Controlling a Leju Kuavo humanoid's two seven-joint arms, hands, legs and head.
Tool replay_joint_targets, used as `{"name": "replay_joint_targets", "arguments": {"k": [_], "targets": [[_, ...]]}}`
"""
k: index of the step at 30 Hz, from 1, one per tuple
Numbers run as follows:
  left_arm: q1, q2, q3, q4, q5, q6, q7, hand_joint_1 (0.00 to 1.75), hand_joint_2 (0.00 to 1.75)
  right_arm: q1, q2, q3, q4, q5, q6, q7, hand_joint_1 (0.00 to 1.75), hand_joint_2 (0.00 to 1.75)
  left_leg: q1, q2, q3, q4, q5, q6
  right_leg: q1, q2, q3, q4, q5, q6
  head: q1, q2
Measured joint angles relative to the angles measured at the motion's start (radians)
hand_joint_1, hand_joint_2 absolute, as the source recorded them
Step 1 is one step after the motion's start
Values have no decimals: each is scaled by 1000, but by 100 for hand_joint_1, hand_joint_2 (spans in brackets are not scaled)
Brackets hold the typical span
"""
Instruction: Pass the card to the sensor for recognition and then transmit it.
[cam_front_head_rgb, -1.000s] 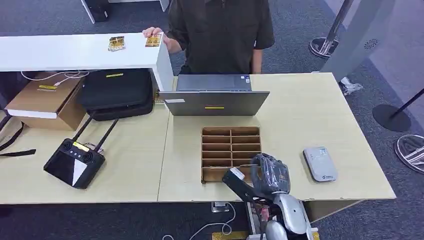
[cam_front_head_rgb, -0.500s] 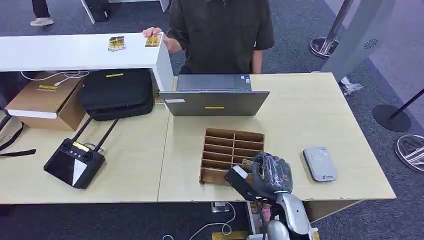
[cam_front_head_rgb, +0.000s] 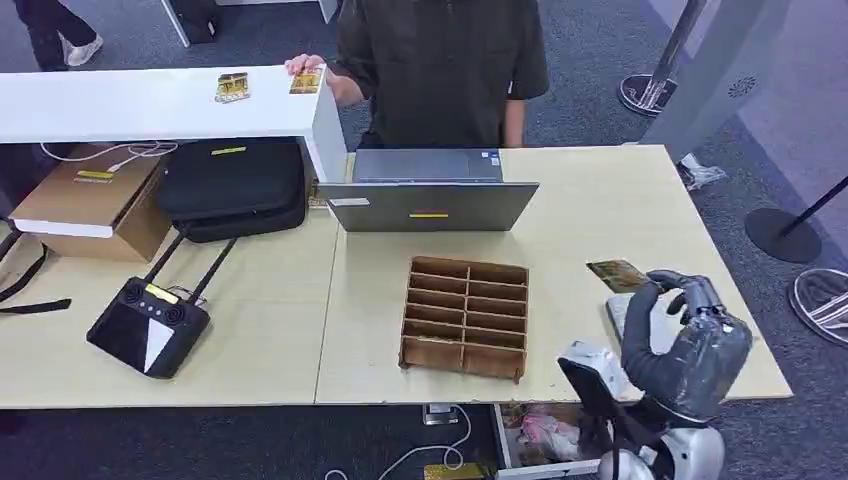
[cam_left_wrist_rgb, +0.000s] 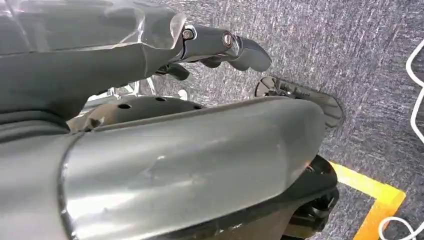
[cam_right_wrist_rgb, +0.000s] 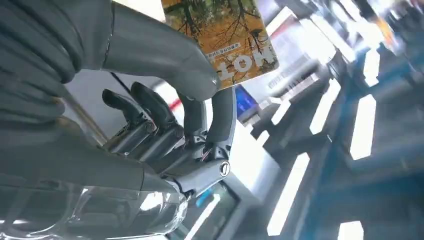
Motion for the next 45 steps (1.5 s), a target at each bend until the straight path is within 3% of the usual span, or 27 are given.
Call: {"name": "replay_joint_targets", "arguments": {"k": [3,11,14,16,21,25,31,37,45], "targets": [[-1,0,1,0,4,9,5,0,0,11,47,-86,-70,-62,0,-86,175,175,0,0,0,0,0,0,0,0,0,0,0,0,0,0],[-2,0,2,0,8,16,10,0,0,26,80,-189,-122,-187,1,-154,175,175,0,0,0,0,0,0,0,0,1,0,0,0,0,0],[-4,-1,2,0,4,16,9,0,0,24,80,-191,-109,-237,1,-147,175,175,0,0,0,0,0,0,0,0,1,0,0,0,0,0],[-4,-1,2,0,-5,11,2,0,0,-10,71,-181,-68,-242,2,-99,175,175,0,1,-1,0,0,0,0,1,1,0,0,0,0,0],[-6,0,-8,0,-65,-16,-15,0,0,-259,50,-109,184,-238,20,11,175,175,1,7,0,-1,3,-1,1,7,0,1,5,-1,0,0],[-8,2,-52,0,-144,-56,-9,0,0,-586,44,-88,523,-193,11,102,175,175,0,7,0,0,9,-1,0,8,-3,1,9,-1,0,0],[-7,4,-112,0,-195,-91,1,0,0,-923,35,-88,919,-60,5,165,175,175,1,4,-2,0,11,-2,1,4,-4,2,10,-2,0,0],[-6,8,-135,0,-197,-103,11,0,0,-1043,37,-87,1132,-8,3,167,175,175,1,2,-4,0,10,-2,1,3,-5,2,10,-2,0,0],[-6,10,-152,0,-207,-103,19,0,0,-1077,37,-90,1216,39,0,163,175,175,1,2,-4,0,10,-1,1,3,-5,2,10,-2,0,0]]}}
